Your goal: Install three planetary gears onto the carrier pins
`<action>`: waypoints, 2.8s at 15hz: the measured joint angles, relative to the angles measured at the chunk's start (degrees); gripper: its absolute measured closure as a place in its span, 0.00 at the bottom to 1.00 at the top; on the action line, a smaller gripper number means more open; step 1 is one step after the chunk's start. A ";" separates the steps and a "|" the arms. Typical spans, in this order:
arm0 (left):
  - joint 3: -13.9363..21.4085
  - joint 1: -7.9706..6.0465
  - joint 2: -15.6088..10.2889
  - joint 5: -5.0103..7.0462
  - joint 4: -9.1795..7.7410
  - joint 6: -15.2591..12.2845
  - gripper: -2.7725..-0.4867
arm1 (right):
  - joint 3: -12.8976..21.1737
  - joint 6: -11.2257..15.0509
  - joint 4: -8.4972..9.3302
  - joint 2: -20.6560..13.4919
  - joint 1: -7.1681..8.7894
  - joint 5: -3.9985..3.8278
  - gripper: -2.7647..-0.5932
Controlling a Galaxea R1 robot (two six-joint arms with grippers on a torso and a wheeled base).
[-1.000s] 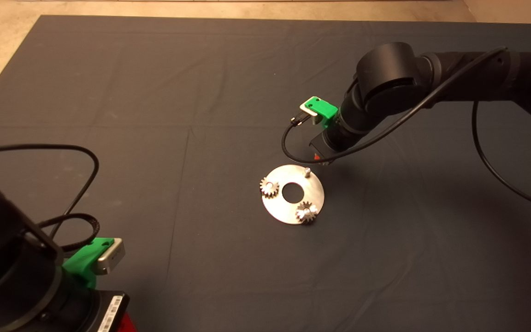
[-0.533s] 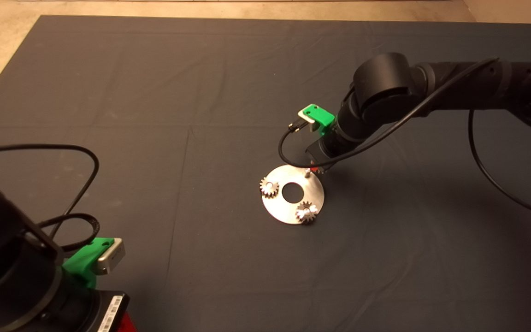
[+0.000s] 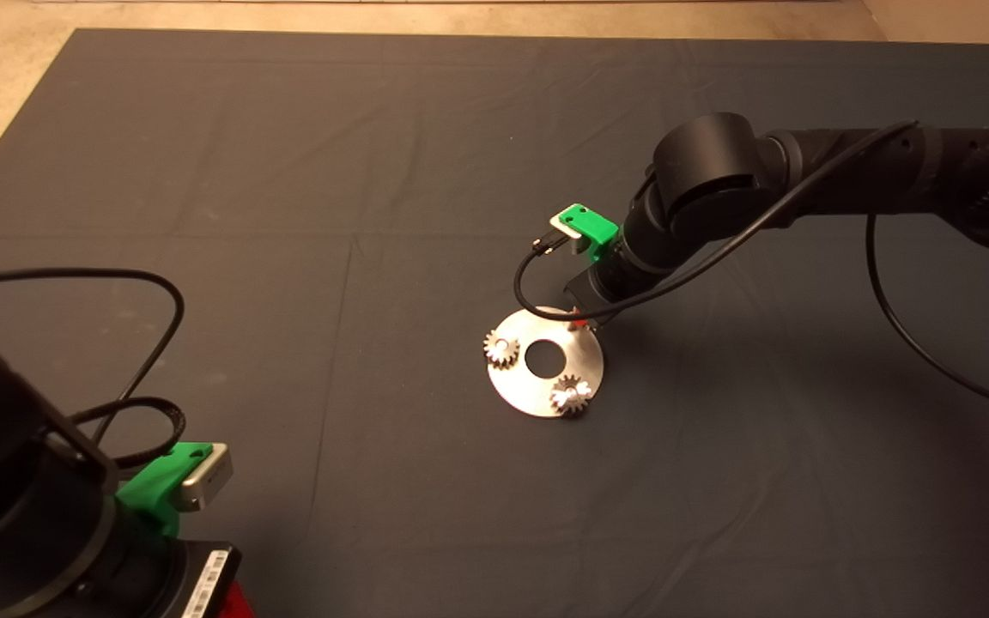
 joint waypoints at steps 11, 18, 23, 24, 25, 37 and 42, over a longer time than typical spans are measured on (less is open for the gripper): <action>0.00 0.00 0.02 0.00 0.00 0.00 0.39 | -0.02 -0.07 -0.01 0.61 -0.12 2.04 0.78; 0.00 0.00 0.02 0.00 0.00 0.01 0.39 | -0.02 -1.15 -0.22 3.62 -0.12 -3.04 0.78; 0.00 0.00 0.00 0.00 0.00 0.01 0.39 | -1.08 -1.17 -0.37 3.10 -0.11 -3.40 0.78; 0.00 0.00 0.02 0.00 0.00 0.01 0.39 | -1.63 -1.22 -0.43 3.06 -0.12 -3.39 0.78; 0.00 0.00 0.02 0.02 0.00 0.01 0.39 | -1.90 -1.30 -0.48 2.82 -0.12 -3.44 0.78; 0.00 0.00 0.02 0.00 0.00 0.01 0.39 | -1.94 -1.28 -0.65 2.66 -1.03 -3.28 0.78; 0.00 0.00 0.02 0.00 0.00 0.01 0.39 | -1.93 -1.28 -2.40 2.66 -1.07 -3.13 0.78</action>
